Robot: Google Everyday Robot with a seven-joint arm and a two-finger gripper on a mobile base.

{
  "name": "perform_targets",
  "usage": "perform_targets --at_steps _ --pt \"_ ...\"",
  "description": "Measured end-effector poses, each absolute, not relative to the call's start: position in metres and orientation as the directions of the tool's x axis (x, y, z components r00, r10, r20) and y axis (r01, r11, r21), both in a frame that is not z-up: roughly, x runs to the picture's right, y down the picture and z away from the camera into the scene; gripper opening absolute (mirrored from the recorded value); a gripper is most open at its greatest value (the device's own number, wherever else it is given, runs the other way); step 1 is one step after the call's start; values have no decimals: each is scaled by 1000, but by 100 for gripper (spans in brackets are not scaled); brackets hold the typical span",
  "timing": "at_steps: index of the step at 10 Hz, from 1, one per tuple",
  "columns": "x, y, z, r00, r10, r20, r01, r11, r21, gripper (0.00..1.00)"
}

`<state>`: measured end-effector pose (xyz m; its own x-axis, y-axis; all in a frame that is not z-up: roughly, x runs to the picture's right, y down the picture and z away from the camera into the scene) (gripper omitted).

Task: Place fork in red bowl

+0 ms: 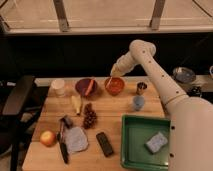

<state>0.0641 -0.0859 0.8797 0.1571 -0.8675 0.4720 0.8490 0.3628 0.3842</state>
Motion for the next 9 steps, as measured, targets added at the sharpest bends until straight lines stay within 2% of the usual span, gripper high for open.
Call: perform_targets --at_steps 3,7,8,9 --pt "67 -85 904 186 -852 490 836 400 377 29" --pt "71 -62 933 210 -814 542 812 454 367 72" --pt "73 -57 939 216 -804 554 801 470 371 78" --pt "74 -55 941 219 -798 562 793 481 374 80"
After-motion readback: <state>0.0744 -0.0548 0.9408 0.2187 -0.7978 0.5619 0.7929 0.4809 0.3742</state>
